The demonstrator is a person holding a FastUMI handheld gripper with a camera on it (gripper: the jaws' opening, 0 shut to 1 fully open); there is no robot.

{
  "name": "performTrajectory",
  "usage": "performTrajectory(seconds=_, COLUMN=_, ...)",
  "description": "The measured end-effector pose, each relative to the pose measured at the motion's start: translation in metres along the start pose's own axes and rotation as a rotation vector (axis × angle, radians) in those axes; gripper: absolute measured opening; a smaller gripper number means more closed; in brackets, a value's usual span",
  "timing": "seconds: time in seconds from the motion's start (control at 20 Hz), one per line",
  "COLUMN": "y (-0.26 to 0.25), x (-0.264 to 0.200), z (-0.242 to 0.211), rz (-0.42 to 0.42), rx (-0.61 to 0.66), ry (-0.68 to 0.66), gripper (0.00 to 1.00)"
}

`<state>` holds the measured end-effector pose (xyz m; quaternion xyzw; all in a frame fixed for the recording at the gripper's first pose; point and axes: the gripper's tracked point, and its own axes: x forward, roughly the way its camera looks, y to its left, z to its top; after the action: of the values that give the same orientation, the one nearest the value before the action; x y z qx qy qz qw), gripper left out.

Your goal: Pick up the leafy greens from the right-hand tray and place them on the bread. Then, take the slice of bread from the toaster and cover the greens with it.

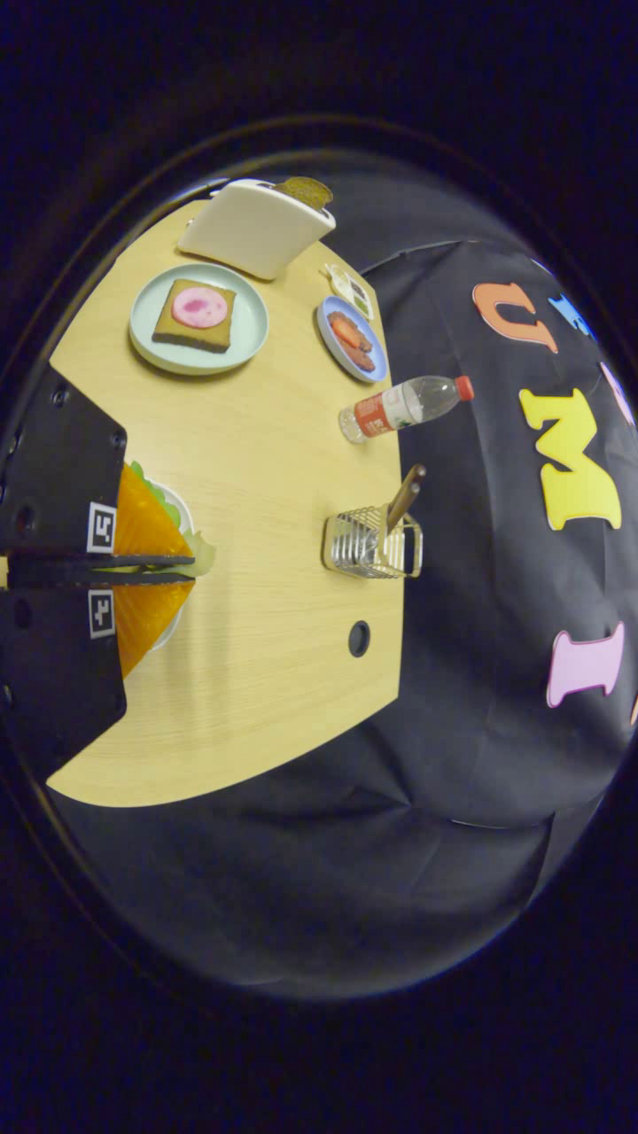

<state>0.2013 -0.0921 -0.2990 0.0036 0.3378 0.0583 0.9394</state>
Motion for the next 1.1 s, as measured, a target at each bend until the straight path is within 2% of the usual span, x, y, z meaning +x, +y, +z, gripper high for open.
performTrajectory(seconds=0.3, y=0.069, x=-0.062, z=0.005, rz=-0.032, rx=-0.050, ry=-0.069, gripper=0.00)
performTrajectory(seconds=0.65, y=0.170, x=-0.106, z=0.006, rz=0.002, rx=-0.111, ry=-0.127, gripper=0.01)
performTrajectory(seconds=0.8, y=0.217, x=-0.114, z=0.006, rz=0.042, rx=-0.143, ry=-0.138, gripper=0.00)
performTrajectory(seconds=1.1, y=0.236, x=-0.097, z=-0.008, rz=-0.003, rx=-0.170, ry=-0.090, gripper=0.00)
